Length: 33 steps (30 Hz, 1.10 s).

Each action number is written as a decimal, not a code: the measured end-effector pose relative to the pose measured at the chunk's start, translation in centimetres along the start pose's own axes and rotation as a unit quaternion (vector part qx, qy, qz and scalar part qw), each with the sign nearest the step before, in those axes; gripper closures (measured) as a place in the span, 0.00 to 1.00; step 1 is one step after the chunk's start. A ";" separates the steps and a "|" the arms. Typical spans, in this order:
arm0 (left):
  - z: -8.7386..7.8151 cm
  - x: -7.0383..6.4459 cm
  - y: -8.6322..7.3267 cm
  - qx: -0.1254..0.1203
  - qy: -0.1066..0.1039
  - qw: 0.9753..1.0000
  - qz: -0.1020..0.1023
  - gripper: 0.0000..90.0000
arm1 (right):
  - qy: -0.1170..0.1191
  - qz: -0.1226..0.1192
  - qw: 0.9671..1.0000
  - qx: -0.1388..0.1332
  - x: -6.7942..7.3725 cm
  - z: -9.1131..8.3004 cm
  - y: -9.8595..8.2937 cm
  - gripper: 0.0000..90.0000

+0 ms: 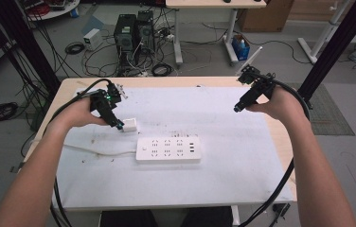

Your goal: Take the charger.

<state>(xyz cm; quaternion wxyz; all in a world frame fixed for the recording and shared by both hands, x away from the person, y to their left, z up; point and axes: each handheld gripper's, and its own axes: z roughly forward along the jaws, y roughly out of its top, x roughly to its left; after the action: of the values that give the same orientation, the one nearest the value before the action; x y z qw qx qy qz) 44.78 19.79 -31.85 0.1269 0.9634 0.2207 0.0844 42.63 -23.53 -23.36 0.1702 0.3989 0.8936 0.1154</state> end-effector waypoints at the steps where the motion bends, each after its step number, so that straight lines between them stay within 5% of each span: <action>1: 0.7 0.1 0.0 0.005 0.001 1.000 0.002 0.18 | 0.001 0.002 1.000 0.000 0.1 0.1 0.0 0.14; 8: 4.4 1.5 -0.1 0.021 -0.002 1.000 -0.007 0.18 | -0.001 0.000 1.000 -0.001 0.2 0.2 -0.2 0.14; 14: 6.8 2.3 0.1 0.033 -0.009 0.999 0.016 0.20 | -0.003 -0.004 1.000 -0.005 0.1 0.2 -0.4 0.14; 25: 9.7 2.8 0.4 0.057 -0.020 0.998 0.027 0.33 | -0.006 -0.001 1.000 -0.006 0.1 0.2 -0.9 0.14; 33: 9.8 3.0 0.3 0.056 -0.034 0.998 0.024 0.44 | -0.005 -0.006 1.000 -0.006 0.0 0.7 -1.0 0.14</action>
<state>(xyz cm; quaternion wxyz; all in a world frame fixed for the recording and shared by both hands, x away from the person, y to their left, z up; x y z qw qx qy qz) 49.73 18.80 -40.78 0.0785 0.9762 0.1977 0.0427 42.24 -24.16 -24.32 0.1782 0.3929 0.8944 0.1178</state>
